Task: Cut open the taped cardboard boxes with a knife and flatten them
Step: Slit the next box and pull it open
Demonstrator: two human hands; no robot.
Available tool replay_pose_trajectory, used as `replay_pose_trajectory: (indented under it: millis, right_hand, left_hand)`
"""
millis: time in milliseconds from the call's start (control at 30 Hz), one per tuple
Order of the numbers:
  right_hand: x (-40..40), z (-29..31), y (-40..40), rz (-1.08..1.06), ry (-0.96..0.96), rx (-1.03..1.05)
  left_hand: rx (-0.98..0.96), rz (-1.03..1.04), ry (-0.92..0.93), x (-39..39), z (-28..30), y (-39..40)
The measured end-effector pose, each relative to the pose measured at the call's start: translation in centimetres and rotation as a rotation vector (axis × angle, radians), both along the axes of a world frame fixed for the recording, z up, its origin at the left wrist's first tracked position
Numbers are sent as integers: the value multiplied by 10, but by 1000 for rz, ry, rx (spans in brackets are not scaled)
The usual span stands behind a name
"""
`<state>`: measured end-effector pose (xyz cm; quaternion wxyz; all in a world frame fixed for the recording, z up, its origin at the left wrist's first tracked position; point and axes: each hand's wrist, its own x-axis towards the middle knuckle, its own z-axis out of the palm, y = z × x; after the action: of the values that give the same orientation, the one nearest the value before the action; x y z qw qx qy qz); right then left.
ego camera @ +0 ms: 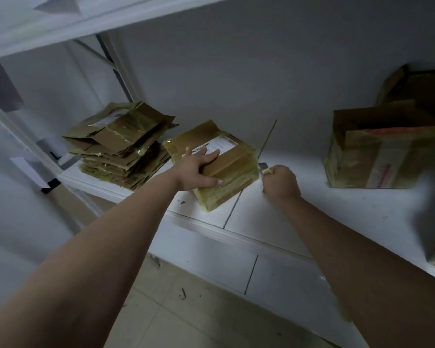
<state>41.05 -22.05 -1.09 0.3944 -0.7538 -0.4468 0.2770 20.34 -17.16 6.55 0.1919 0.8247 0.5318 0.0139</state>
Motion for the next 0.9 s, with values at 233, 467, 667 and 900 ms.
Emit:
replay_pose_trajectory:
  millis: [233, 467, 667, 900]
  right_hand:
    - [-5, -4, 3, -37, 137, 32]
    - [-1, 3, 21, -127, 203, 64]
    - [3, 2, 30, -143, 244, 59]
    - [-28, -8, 9, 49, 218, 19]
  left_hand:
    - [92, 2, 135, 5, -1, -5]
    - [177, 20, 266, 28, 0, -16]
    - [160, -7, 274, 29, -8, -19]
    - [204, 19, 308, 33, -13, -20]
